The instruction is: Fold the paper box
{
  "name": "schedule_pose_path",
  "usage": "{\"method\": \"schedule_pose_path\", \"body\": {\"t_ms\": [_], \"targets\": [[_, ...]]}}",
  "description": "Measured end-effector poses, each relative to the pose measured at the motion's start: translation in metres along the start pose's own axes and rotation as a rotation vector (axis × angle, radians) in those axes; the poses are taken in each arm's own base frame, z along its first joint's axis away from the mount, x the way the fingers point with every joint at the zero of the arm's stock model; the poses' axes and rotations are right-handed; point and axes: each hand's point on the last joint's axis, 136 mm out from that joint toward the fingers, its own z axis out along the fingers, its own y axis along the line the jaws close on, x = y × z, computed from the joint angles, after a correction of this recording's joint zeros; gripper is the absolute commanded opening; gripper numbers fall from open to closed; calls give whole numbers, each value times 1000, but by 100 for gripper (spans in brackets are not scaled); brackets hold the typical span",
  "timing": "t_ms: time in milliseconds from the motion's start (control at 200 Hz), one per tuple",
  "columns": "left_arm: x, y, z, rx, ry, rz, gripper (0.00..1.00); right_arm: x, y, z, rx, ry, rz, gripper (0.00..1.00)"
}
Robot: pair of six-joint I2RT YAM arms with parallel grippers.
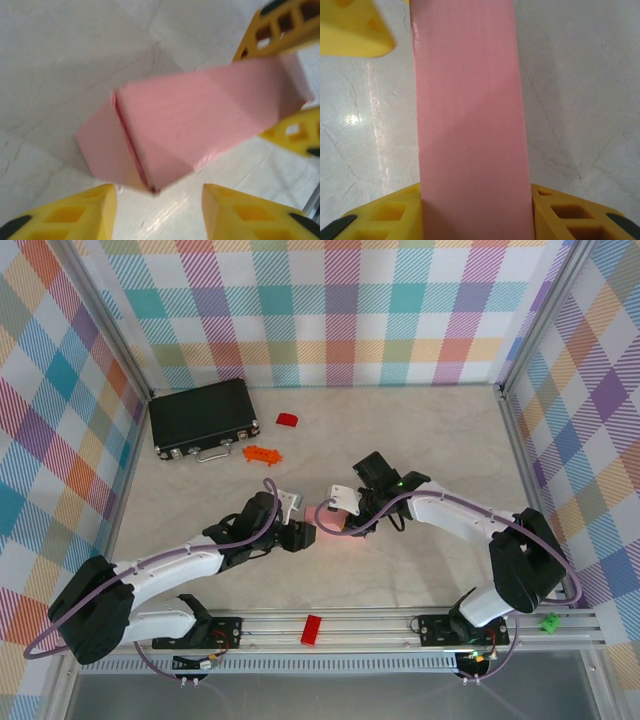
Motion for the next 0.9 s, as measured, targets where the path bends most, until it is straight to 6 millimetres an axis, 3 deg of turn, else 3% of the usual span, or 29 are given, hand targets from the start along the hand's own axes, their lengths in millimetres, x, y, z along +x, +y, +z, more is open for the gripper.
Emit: {"method": "schedule_pose_path", "body": {"t_ms": [110,315,490,720,900], "targets": [[2,1,-12,-16,2,0,62,-1,-8,1,43,-4,-8,40],[-19,3,-43,-76,-92,10,64,0,-32,1,178,7,-23,38],[-22,17,-55,-164,-126,6,64,5,-70,1,376,51,-32,38],[-23,29,-59,-227,-141,-7,64,10,-122,14,618,116,-51,42],[-20,33,-59,-251,-135,-9,65,11,-120,19,625,131,-56,55]]}}
